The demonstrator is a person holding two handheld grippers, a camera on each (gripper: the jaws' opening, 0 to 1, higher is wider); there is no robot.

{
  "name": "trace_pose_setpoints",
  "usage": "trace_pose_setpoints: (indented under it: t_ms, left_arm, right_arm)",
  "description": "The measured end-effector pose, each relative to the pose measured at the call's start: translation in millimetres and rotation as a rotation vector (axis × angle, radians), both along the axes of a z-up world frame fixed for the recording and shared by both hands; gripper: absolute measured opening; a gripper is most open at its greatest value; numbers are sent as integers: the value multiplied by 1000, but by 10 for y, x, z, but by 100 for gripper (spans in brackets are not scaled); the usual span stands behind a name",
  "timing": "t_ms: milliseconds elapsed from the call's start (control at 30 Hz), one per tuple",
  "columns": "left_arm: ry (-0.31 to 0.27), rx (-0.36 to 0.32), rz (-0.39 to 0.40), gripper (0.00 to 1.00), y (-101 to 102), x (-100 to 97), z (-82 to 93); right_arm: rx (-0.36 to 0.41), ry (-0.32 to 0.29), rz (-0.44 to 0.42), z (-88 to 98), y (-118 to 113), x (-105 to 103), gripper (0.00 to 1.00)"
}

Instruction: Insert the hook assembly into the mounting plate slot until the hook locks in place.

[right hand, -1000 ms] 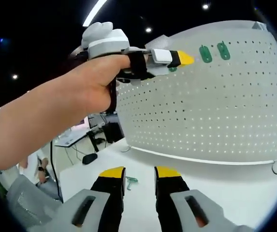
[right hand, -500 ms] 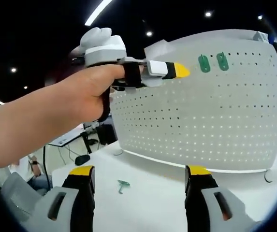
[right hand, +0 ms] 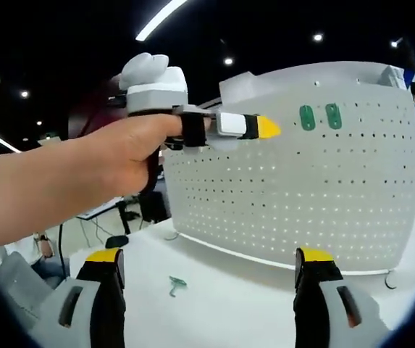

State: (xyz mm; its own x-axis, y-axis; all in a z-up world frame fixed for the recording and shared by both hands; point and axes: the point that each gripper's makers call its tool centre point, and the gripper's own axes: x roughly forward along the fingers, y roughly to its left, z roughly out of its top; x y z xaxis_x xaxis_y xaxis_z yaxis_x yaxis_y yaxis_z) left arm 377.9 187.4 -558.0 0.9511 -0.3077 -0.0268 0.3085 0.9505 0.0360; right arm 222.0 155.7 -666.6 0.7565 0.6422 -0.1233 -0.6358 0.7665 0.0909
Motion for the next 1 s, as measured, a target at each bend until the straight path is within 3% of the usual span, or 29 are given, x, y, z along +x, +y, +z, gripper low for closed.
trace_pose_setpoints:
  t_ms: [267, 1000]
  left_arm:
    - [5, 10, -12, 80, 17, -112, -72]
    - [61, 43, -19, 80, 360, -432, -502]
  right_arm:
    - [-1, -3, -3, 23, -20, -32, 100]
    - [-13, 4, 37, 17, 88, -201, 100]
